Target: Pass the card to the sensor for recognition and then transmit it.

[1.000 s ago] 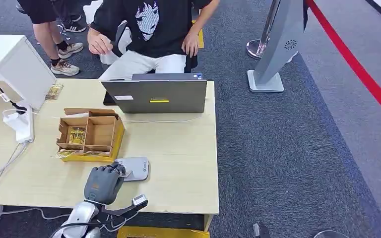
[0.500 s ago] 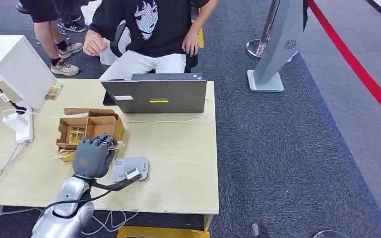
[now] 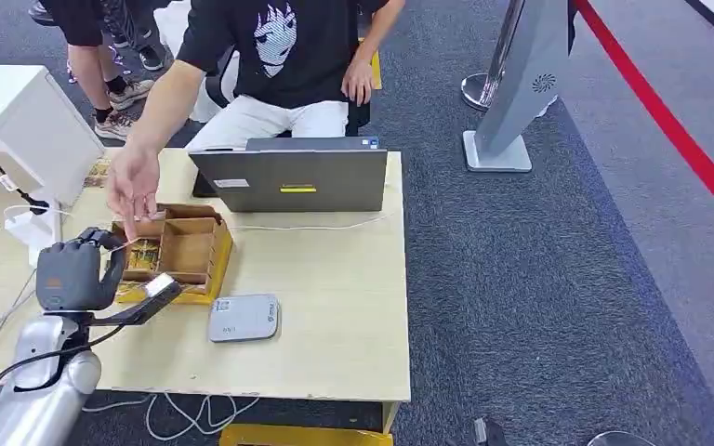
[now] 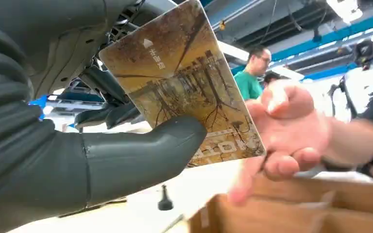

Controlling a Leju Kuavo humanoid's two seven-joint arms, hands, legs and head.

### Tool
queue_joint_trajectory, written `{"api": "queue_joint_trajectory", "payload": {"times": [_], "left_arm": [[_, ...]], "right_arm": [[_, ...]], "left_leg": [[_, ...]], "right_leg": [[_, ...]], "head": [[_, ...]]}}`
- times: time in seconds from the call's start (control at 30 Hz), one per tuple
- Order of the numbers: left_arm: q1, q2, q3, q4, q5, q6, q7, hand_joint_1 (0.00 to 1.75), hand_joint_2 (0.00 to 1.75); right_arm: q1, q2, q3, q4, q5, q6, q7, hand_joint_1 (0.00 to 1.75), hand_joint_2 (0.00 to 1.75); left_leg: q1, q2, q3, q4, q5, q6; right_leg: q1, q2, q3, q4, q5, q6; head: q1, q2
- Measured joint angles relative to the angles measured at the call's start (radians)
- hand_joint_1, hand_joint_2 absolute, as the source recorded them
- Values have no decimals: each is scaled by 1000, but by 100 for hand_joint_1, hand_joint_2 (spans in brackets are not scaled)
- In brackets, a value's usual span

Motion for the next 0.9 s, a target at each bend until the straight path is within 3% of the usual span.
{"api": "queue_joint_trajectory", "payload": {"times": [0.47, 0.5, 0.53, 0.9], "left_arm": [[1, 14, 55, 60, -4, 45, -44, 175, 175], [1, 13, 56, 60, -4, 52, -49, 42, 175], [1, 11, 57, 60, -4, 58, -53, 0, 175], [21, -34, 73, 16, -10, 69, -107, 0, 175]], "right_arm": [[-1, 0, 8, 0, -4, 0, -2, 0, 175], [-1, 0, 10, 0, -5, 0, -2, 0, 175], [-1, 0, 11, 0, -7, 0, -3, 0, 175], [-1, 0, 19, 0, -10, 0, -3, 0, 175]], "left_leg": [[0, 0, 0, 0, 0, 0], [0, 0, 0, 0, 0, 0], [0, 0, 0, 0, 0, 0], [0, -1, 0, 0, 0, 0]], "right_leg": [[0, 0, 0, 0, 0, 0], [0, 0, 0, 0, 0, 0], [0, 0, 0, 0, 0, 0], [0, -1, 0, 0, 0, 0]], "head": [[0, 0], [0, 0], [0, 0], [0, 0]]}}
